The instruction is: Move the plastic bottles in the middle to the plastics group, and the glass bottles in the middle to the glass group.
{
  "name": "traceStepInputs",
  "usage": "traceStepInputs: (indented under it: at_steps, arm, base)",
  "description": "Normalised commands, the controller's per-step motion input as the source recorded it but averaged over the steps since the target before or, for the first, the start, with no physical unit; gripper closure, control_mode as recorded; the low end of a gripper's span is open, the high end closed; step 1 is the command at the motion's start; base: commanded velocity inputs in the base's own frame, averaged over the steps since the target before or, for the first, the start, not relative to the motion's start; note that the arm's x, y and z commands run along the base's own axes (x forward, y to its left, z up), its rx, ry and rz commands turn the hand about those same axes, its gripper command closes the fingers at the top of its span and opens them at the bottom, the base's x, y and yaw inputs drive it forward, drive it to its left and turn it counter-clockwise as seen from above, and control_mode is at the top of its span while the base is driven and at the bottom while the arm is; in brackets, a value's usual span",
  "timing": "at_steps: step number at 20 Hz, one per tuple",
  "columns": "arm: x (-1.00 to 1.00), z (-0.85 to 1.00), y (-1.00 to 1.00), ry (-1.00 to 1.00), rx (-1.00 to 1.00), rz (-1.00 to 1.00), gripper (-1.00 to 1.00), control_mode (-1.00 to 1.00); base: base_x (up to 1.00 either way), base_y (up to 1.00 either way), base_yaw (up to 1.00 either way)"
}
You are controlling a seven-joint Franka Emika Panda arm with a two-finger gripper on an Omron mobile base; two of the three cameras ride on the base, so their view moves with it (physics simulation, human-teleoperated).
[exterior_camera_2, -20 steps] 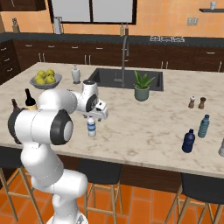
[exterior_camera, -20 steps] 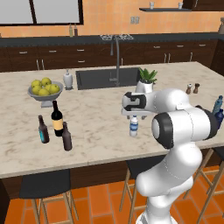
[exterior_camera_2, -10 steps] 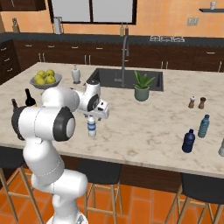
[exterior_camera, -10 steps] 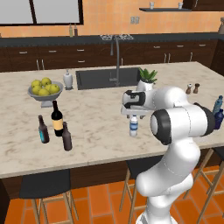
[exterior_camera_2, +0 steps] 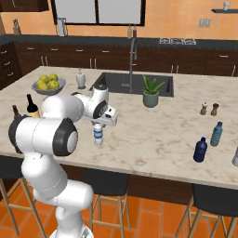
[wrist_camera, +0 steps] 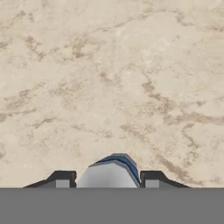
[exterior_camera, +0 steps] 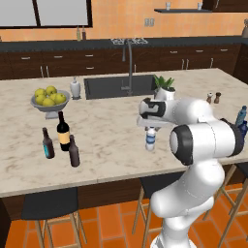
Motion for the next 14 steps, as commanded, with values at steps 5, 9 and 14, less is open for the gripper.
traceStepInputs:
  at_steps: [5, 9, 14]
  arm:
    - [-0.43, 0.39, -0.58, -0.08, 0.0, 0.01, 1.0, -1.0]
    - [-0.41, 0.35, -0.9, -0.06, 0.0, 0.0, 1.0, -1.0]
    - [-0.36, 0.29, -1.0, 0.0, 0.0, 0.0, 1.0, -1.0]
  base:
    - [0.0, 0.0, 0.0]
    - [0.0, 0.0, 0.0]
    - [0.0, 0.0, 0.0]
